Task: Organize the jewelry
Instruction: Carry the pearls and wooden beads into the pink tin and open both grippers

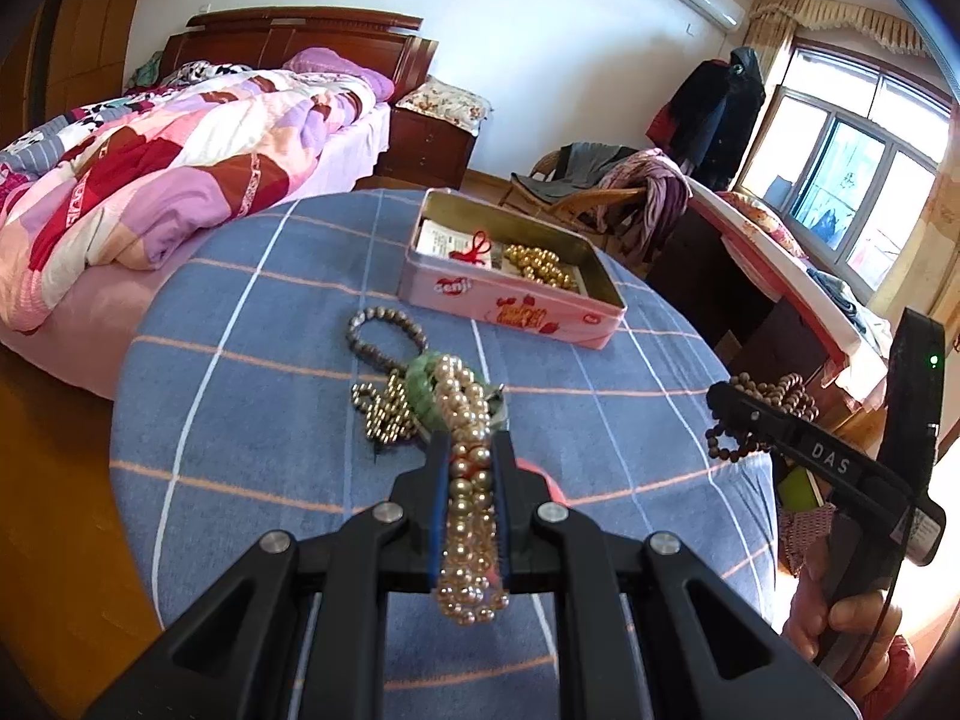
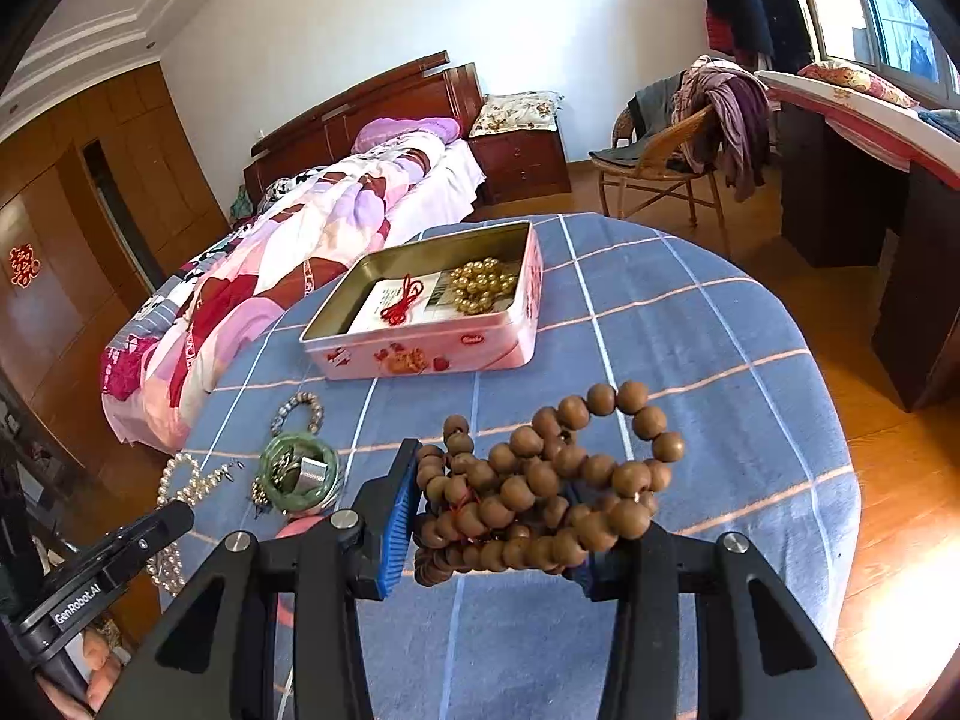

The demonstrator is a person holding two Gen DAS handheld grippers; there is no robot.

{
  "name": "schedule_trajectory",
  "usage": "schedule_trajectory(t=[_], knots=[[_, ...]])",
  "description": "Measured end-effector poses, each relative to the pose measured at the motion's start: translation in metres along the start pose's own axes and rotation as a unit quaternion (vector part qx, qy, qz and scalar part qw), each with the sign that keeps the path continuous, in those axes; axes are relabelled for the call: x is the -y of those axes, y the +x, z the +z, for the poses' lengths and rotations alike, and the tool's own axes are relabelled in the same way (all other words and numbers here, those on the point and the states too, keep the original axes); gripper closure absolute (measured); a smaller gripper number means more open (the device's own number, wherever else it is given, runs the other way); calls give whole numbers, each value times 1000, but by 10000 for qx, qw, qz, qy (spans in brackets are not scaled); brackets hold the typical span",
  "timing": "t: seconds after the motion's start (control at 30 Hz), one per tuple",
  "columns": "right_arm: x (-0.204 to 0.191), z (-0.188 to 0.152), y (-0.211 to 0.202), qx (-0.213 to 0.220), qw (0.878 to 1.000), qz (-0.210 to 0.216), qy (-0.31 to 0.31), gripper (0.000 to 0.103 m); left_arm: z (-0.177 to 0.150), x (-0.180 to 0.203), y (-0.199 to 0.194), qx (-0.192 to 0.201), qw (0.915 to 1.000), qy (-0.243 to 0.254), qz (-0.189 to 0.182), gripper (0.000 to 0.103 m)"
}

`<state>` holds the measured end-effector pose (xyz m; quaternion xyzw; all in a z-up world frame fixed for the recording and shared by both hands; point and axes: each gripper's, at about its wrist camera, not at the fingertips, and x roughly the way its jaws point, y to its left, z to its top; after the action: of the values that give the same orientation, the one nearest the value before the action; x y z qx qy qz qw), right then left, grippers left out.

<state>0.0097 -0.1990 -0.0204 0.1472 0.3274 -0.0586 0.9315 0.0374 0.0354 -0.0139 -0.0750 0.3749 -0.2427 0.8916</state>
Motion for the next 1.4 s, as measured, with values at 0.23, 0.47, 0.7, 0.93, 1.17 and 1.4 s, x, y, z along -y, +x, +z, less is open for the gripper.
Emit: schedule_trajectory(t=[0.23,0.47,0.7,0.93,1.17,1.4], knots=[[1,19,3,175,9998,-54,-23,59,19,7,11,92,9999,91,-108,90],[-5,42,20,289,9996,-31,-27,59,46,10,26,234,9995,158,-171,90],[-20,77,44,528,9985,25,-140,59,83,17,50,458,9983,262,-256,90],[-24,101,79,624,9980,2,-66,59,106,17,81,472,9982,243,-288,90],[-30,114,137,436,9990,-117,-61,59,122,22,117,254,9988,363,-225,90],[-24,114,174,168,9998,-35,45,59,126,21,141,-16,9991,399,-162,90]])
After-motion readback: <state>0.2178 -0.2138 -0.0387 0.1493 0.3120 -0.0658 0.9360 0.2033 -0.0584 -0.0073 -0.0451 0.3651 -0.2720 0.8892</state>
